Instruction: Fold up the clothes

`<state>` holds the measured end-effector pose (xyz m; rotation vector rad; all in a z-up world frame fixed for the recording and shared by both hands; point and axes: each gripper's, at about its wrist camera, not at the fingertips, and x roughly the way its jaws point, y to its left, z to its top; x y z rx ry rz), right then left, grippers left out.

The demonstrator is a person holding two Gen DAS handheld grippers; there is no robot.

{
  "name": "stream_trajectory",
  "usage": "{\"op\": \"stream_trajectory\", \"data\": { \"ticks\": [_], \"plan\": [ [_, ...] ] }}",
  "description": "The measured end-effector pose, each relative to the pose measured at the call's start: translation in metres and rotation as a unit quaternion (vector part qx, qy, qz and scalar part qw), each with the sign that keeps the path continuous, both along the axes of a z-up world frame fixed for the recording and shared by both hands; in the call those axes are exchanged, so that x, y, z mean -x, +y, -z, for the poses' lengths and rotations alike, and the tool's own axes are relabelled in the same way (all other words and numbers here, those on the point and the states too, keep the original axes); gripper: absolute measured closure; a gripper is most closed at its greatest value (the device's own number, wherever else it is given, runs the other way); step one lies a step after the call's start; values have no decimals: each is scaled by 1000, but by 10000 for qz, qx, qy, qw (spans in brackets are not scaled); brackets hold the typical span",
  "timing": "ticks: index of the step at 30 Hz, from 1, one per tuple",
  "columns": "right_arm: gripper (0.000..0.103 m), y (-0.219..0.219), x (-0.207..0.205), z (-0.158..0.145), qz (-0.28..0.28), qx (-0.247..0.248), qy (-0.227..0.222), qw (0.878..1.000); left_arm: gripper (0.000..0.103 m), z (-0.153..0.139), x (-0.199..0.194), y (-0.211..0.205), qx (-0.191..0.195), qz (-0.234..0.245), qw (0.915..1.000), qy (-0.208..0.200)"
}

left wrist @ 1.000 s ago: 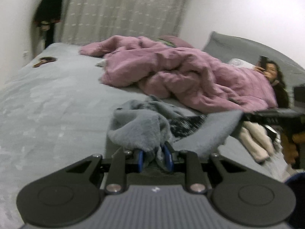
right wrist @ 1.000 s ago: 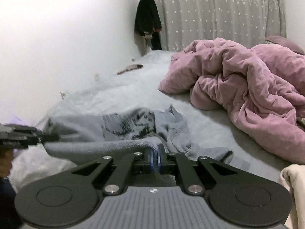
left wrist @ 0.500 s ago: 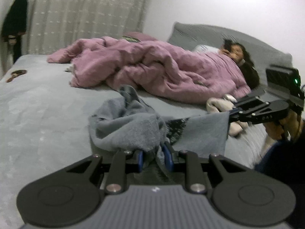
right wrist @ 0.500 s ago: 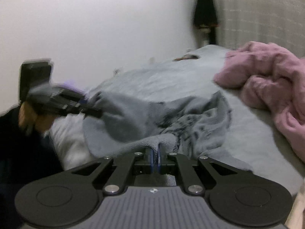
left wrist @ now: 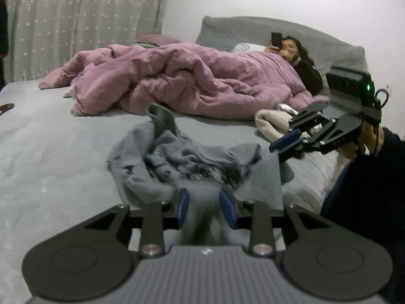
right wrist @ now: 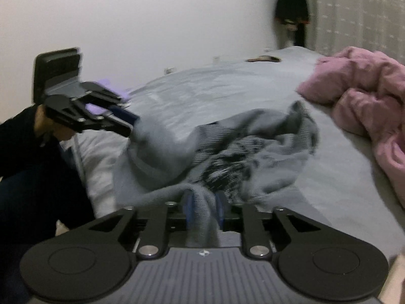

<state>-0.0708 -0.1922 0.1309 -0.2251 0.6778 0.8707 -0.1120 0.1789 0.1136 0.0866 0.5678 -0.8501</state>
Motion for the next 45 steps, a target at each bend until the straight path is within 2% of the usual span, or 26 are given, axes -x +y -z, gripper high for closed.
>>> {"op": "stream_trajectory", "data": {
  "ticks": [4, 7, 9, 13, 15, 19, 24, 29, 33, 38, 40, 41, 42, 43, 44, 45],
  "plan": [
    [76, -4, -12, 0, 375, -21, -1, 9993, 62, -2, -11, 4, -22, -305, 9995, 0],
    [74, -5, -23, 0, 704, -75, 20, 9975, 57, 3, -24, -5, -315, -625, 9975, 39],
    [70, -1, -25, 3, 874, 102, -13, 9961, 53, 7, -37, -13, -545, -869, 9947, 91],
    [70, 20, -36, 18, 905, 556, 69, 9943, 48, 16, -63, -29, -875, -1266, 9880, 120],
    [70, 32, -37, 25, 832, 745, 43, 9937, 38, 20, -79, -38, -984, -1461, 9843, 140],
    [70, 47, -41, 32, 885, 982, -59, 9912, 37, 27, -106, -50, -1101, -1774, 9778, 180],
    [70, 55, -50, 39, 1159, 1216, -113, 9857, 37, 29, -138, -61, -1093, -2065, 9722, 185],
    [70, 60, -55, 44, 1304, 1347, -144, 9822, 36, 32, -162, -76, -938, -2080, 9735, 150],
    [69, 68, -54, 49, 1308, 1566, -227, 9787, 29, 45, -180, -88, -1002, -2108, 9723, 141],
    [64, 75, -55, 55, 1316, 1842, -392, 9733, 29, 56, -195, -97, -830, -2087, 9737, 383],
    [63, 76, -57, 55, 1341, 1872, -396, 9723, 33, 60, -198, -102, -868, -2144, 9719, 431],
    [63, 77, -58, 56, 1354, 1886, -397, 9719, 45, 62, -199, -103, -888, -2142, 9717, 459],
    [65, 77, -59, 56, 1367, 1899, -391, 9715, 61, 63, -200, -105, -896, -2119, 9719, 507],
    [66, 76, -59, 56, 1385, 1905, -378, 9711, 68, 65, -200, -107, -903, -2092, 9721, 557],
    [77, 75, -60, 56, 1406, 1907, -364, 9708, 81, 65, -200, -107, -896, -2055, 9728, 578],
    [92, 74, -61, 56, 1427, 1909, -350, 9706, 88, 65, -199, -107, -888, -2016, 9736, 596]
  ]
}}
